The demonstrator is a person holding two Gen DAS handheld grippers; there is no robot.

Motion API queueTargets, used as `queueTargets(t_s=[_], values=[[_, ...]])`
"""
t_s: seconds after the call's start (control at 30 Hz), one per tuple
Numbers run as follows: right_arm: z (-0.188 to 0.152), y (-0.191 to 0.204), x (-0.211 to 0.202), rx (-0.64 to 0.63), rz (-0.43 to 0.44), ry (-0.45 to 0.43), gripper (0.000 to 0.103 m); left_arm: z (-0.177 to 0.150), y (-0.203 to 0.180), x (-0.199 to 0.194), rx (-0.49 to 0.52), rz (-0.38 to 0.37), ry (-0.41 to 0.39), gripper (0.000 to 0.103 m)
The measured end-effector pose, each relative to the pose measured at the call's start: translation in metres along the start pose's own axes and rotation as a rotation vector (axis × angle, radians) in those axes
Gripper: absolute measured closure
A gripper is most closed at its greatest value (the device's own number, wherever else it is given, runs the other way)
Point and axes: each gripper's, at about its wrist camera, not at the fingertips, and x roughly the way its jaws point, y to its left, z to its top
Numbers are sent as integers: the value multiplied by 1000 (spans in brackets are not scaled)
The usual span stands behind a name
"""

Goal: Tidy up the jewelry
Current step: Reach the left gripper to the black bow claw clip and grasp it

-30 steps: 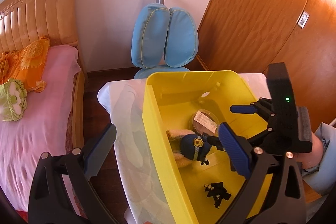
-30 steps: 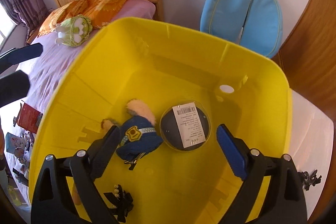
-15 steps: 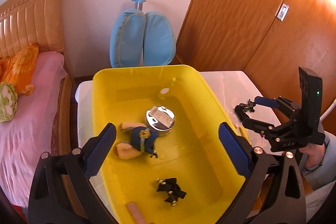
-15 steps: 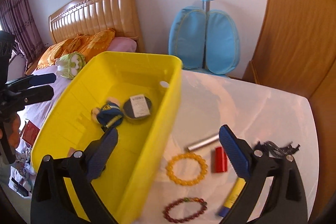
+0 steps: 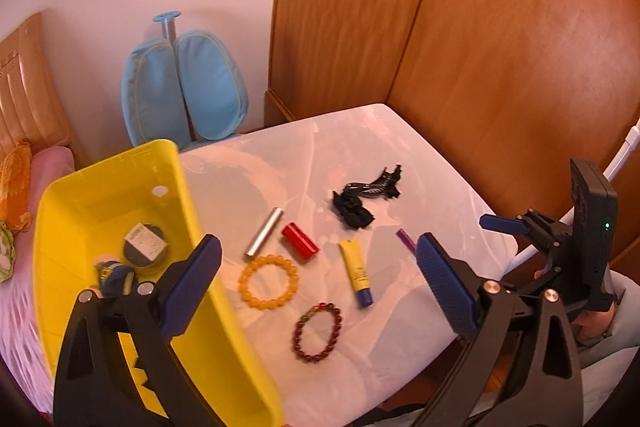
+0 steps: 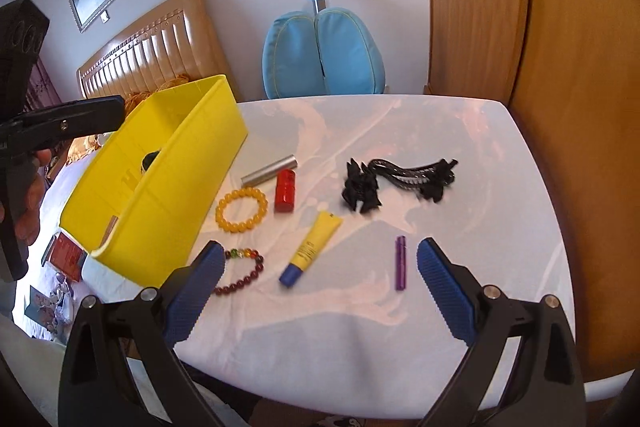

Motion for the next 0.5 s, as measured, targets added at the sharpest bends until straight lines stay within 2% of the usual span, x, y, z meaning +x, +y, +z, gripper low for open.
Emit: queueTargets(t_s=[0.1, 0.23, 0.4, 0.5], values=[[-8, -18, -13, -26, -4, 0, 5, -4, -29, 20, -6, 3, 39, 8], [-9, -39, -12, -18, 2, 12, 5, -9, -43, 42, -41, -11, 95, 8], [-1, -54, 16, -24, -13, 40, 5, 1, -51, 79, 51, 31, 104, 8], [5, -65, 38, 9, -57, 85, 5, 11, -48, 117, 45, 47, 171, 8]])
